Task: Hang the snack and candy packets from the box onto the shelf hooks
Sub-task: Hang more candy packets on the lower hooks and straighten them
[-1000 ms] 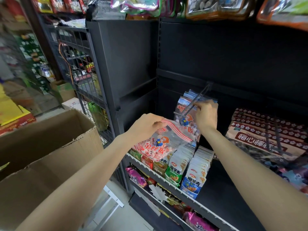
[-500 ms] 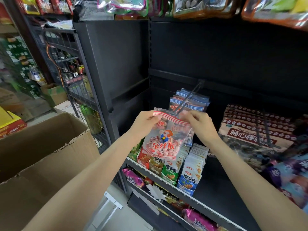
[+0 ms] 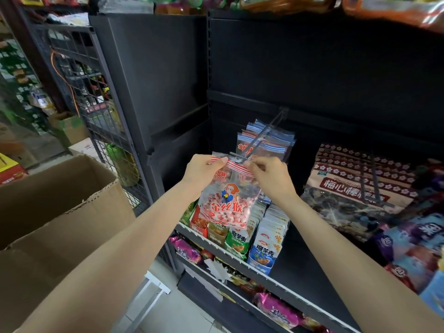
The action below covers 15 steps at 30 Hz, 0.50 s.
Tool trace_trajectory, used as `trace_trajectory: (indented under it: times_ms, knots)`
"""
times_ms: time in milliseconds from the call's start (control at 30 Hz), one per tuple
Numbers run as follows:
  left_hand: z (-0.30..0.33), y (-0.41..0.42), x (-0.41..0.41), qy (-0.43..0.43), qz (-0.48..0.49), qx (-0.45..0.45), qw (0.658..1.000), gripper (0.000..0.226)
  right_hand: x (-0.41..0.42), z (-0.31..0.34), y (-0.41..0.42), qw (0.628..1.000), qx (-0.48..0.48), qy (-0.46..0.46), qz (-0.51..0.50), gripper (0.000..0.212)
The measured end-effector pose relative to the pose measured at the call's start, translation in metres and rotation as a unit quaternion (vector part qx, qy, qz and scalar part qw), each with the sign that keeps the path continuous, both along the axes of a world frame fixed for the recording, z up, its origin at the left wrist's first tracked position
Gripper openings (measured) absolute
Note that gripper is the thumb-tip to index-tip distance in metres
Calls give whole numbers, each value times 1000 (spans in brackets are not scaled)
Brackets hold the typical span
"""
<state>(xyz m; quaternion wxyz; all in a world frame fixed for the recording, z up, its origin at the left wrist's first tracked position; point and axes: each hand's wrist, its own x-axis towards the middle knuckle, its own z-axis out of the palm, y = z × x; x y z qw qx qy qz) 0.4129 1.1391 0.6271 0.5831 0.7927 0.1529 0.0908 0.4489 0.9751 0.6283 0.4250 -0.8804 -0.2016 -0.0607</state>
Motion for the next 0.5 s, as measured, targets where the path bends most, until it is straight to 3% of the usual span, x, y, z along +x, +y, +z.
trace_trajectory:
  times_ms: [267,400,500]
  knots:
    - [-3,-7,11,-14,13,22,1000,22,3,-1,2,997,-52,-35,-42,28]
    - [6,-15,22,-40,25,144,988,17,7,2,1,981,-102,-148,-69,12]
    - [11,-19,30,-107,-7,232,967,17,14,2,2,961,-161,-212,-77,19]
